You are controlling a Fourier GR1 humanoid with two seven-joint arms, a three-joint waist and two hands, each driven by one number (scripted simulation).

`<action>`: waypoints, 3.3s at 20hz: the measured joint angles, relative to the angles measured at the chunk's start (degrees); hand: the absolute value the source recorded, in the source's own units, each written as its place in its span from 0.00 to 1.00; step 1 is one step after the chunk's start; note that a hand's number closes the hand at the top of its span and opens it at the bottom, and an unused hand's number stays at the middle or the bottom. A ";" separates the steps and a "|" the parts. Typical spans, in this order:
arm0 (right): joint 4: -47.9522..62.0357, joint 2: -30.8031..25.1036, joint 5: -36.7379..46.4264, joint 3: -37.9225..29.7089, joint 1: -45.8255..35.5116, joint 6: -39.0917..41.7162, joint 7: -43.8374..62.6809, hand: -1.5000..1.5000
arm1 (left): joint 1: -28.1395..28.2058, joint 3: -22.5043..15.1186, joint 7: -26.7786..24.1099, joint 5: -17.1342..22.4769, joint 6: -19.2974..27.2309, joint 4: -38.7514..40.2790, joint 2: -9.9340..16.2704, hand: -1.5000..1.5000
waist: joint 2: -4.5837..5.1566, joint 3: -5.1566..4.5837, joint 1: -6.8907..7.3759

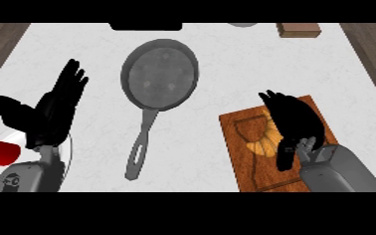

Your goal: Pick the croissant from the cutting board and place it in the pan

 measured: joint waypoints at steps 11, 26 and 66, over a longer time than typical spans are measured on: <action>6.66 4.72 7.77 -3.79 1.35 -1.16 -7.69 0.00 | -0.11 1.98 1.00 -0.83 -1.66 -0.48 -0.84 0.50 | -0.02 0.00 -0.11; 21.55 9.29 16.23 -5.97 -1.17 -9.23 -22.31 1.00 | -1.57 3.31 0.61 -1.99 -3.08 1.26 -1.85 0.50 | -0.34 -0.40 -0.14; 35.67 24.10 22.12 6.00 -53.52 -27.26 22.67 1.00 | -9.12 -3.29 1.77 -4.57 -5.16 4.74 -6.16 0.50 | 1.18 -0.50 11.35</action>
